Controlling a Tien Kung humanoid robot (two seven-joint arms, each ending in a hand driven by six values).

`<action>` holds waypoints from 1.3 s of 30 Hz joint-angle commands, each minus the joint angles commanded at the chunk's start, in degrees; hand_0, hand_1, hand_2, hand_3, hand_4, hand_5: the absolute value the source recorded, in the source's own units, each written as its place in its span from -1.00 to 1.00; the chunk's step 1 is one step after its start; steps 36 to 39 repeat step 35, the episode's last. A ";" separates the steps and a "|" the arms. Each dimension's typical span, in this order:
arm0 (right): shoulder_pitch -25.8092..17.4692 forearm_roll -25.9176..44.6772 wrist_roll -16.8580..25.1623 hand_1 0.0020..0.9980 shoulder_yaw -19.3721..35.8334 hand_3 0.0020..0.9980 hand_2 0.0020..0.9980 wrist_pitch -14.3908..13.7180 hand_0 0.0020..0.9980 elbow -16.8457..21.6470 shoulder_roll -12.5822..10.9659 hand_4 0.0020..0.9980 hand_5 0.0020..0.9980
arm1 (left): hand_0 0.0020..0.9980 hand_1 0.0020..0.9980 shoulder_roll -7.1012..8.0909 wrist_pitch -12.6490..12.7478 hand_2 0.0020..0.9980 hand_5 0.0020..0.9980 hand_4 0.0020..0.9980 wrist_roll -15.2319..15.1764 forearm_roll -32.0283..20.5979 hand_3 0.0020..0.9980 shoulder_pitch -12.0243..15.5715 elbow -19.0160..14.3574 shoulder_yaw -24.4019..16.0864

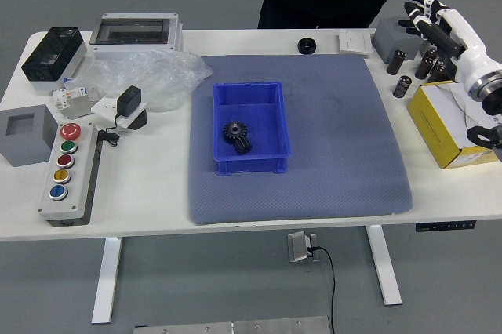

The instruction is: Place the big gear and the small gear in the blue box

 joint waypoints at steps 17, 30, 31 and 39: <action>-2.50 9.10 0.35 0.63 3.81 0.77 0.77 1.13 0.77 0.50 -0.97 0.12 0.48 | 0.62 0.62 0.14 0.00 0.57 -0.67 -0.06 0.16 1.05 0.44 -0.17 0.00 -0.55; -4.19 9.76 0.08 0.62 4.43 0.74 0.77 1.38 0.77 1.73 -2.43 0.12 0.46 | 0.62 0.61 0.20 0.07 0.57 -0.66 -0.06 0.08 0.84 0.44 -0.15 0.00 -0.84; -4.32 9.88 0.06 0.62 4.44 0.74 0.77 1.40 0.77 1.84 -2.60 0.12 0.46 | 0.62 0.61 0.20 0.08 0.57 -0.66 -0.06 0.06 0.76 0.44 -0.17 0.00 -0.82; -4.62 10.15 -0.01 0.62 4.21 0.74 0.77 1.45 0.77 2.00 -3.17 0.12 0.46 | 0.62 0.61 0.20 0.10 0.57 -0.66 -0.06 0.05 0.65 0.44 -0.22 0.00 -0.88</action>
